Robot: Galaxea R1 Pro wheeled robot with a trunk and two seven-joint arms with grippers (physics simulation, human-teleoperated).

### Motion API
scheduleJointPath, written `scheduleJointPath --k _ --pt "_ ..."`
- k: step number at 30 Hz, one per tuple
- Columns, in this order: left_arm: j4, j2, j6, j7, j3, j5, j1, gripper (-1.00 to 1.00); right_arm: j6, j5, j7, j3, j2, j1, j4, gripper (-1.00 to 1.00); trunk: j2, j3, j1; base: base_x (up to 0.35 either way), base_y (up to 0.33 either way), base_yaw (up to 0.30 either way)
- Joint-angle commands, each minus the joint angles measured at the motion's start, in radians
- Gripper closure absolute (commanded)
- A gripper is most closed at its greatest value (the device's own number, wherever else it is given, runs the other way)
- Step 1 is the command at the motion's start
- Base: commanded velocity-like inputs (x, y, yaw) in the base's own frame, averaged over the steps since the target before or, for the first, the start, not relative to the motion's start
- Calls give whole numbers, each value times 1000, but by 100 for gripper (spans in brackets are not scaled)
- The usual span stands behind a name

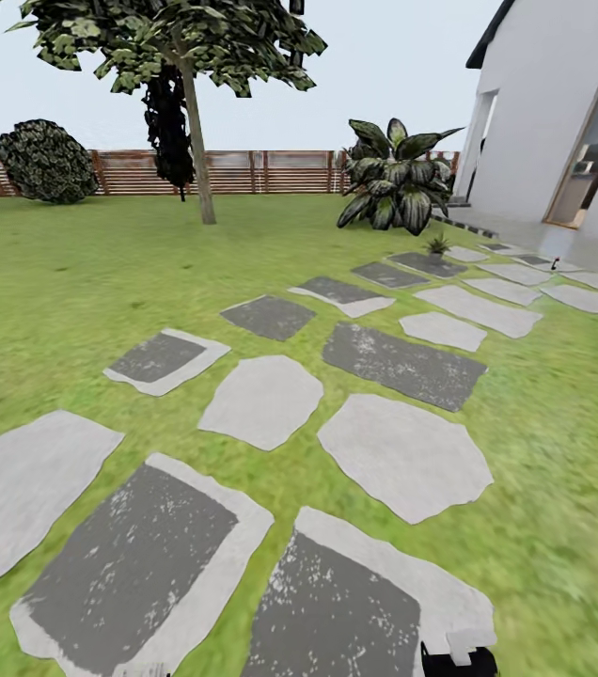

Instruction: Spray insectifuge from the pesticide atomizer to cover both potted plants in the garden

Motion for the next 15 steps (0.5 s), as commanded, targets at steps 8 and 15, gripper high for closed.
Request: scheduleJointPath --k 8,15 --pt "1 0 -3 -5 5 2 0 -100 -1 0 -7 8 0 -1 1 -100 0 -1 0 317 131 -95" --pt "1 0 -3 -5 5 2 0 -100 -2 0 -7 8 0 -1 1 -100 0 -1 0 317 131 -284"
